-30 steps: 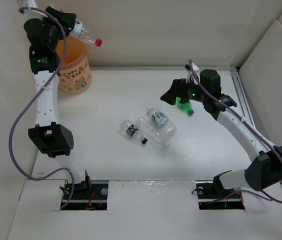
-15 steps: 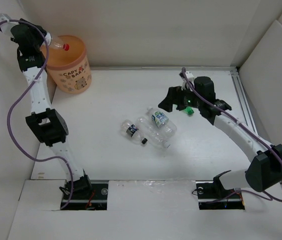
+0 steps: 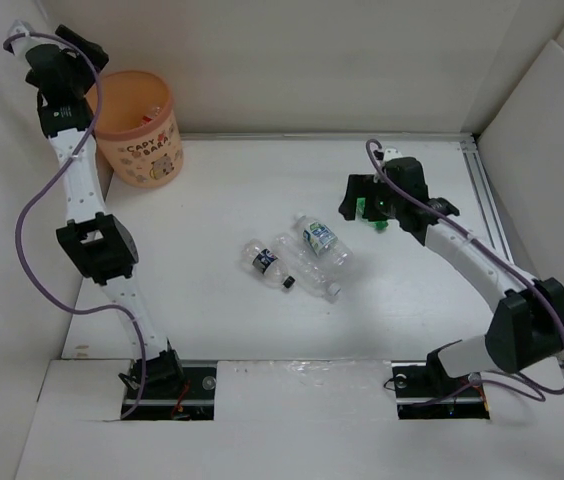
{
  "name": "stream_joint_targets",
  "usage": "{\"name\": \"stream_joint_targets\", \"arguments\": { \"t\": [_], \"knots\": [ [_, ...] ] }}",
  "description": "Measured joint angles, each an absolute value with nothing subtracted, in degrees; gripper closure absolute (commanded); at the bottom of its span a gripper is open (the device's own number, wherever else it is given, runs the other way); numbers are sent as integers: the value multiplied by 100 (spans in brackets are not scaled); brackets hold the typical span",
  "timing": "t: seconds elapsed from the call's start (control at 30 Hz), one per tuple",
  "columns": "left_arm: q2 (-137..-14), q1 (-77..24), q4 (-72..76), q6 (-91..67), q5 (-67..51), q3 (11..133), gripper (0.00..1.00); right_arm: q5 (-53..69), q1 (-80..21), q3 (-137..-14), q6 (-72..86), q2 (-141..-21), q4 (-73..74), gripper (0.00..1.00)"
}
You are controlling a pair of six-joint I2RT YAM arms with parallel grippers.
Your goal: Put the plastic bottles in the bin
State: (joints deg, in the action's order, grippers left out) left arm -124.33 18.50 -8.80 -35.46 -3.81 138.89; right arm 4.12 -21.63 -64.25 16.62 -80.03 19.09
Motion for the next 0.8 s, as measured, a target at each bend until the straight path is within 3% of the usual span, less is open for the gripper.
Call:
{"name": "stream_joint_targets", "arguments": {
  "t": [0.53, 0.8],
  "knots": [
    [-8285, -438, -257, -2851, -1619, 9618, 0, 56, -1216, -7454, 978, -10466, 2355, 0],
    [-7782, -888, -62, -2954, -1955, 8051, 0, 43, -1105, -8136, 585, -11454, 2366, 2]
  ]
}}
